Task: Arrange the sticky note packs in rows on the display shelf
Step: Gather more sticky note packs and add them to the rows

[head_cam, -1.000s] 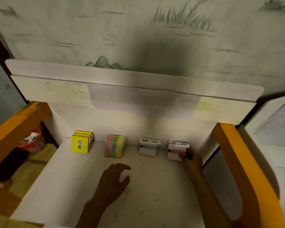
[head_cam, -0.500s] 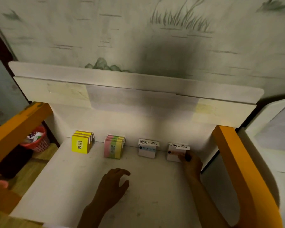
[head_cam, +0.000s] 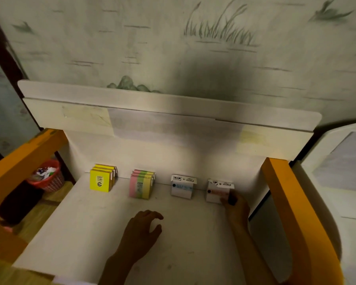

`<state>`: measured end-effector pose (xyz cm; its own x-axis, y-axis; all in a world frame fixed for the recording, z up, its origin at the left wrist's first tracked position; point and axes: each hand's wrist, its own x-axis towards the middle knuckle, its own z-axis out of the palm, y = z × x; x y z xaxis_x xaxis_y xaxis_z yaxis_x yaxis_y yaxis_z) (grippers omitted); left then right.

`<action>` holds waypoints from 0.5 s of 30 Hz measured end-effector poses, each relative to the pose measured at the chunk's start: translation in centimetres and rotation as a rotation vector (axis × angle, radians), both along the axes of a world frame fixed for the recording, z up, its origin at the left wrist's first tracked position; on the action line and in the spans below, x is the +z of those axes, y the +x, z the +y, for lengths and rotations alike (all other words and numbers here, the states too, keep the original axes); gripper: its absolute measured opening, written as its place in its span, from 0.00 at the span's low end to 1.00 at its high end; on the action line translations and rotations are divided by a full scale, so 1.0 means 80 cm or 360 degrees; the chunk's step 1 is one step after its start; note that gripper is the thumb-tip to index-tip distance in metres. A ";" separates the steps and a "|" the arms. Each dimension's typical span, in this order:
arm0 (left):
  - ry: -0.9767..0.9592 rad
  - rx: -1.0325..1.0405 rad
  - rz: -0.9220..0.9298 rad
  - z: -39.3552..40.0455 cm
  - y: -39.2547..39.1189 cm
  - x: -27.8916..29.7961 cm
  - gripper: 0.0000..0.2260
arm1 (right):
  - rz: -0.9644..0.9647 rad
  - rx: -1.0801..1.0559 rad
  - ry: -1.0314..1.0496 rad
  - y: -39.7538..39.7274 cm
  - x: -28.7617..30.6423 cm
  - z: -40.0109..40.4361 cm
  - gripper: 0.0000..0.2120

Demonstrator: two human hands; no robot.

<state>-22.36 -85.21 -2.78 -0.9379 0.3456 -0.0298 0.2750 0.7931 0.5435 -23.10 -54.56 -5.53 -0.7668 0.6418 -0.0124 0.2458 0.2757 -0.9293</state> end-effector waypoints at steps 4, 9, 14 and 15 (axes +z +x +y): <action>0.0005 0.0067 0.0026 0.007 0.011 0.001 0.11 | -0.0018 -0.0044 0.0109 0.010 0.002 -0.006 0.19; -0.0093 0.0146 0.0172 0.009 0.033 -0.001 0.11 | -0.0003 0.0001 0.0571 0.051 0.023 -0.048 0.19; -0.0122 0.0174 0.0279 0.005 0.061 -0.002 0.12 | -0.0125 0.0405 0.0641 0.099 0.022 -0.094 0.16; -0.0118 0.0172 0.0292 0.002 0.066 -0.002 0.13 | -0.0139 0.0485 0.0645 0.107 0.020 -0.100 0.16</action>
